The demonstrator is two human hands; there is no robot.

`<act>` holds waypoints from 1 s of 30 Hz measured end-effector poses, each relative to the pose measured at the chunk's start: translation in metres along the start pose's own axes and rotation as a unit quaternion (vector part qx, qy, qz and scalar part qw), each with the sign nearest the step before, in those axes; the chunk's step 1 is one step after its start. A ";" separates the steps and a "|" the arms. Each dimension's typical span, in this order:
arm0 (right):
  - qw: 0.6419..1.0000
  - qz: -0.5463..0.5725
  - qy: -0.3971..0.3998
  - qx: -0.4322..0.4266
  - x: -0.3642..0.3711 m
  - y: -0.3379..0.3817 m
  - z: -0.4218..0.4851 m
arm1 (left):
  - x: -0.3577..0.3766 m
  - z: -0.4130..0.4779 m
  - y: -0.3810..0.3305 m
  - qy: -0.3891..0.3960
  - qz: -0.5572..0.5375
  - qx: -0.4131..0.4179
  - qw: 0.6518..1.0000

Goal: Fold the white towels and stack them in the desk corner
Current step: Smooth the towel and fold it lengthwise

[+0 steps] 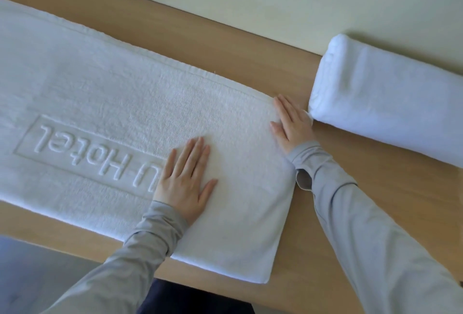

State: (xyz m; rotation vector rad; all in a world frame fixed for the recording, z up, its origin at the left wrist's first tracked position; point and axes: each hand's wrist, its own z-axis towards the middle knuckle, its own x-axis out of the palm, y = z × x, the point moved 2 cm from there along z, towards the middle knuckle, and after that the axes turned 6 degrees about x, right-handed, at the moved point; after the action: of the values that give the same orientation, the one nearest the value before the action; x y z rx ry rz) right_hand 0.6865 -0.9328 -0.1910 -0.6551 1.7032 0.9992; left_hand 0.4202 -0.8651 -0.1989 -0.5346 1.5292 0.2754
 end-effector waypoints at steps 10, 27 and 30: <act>0.989 0.069 0.083 0.097 -0.032 0.015 0.022 | -0.006 -0.004 -0.004 0.018 -0.024 -0.022 0.999; 0.931 -0.098 0.341 0.082 -0.081 0.025 0.065 | -0.013 -0.094 -0.150 -0.252 -0.516 -0.666 0.476; 0.942 -0.073 0.323 0.051 -0.088 0.018 0.058 | -0.012 -0.090 -0.167 -0.242 -0.559 -0.673 0.418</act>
State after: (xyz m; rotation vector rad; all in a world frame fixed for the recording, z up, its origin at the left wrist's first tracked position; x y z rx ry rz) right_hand 0.7302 -0.8770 -0.1114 -1.1067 2.2110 0.6131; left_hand 0.4234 -1.0507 -0.1568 -2.3474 -0.2475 0.4825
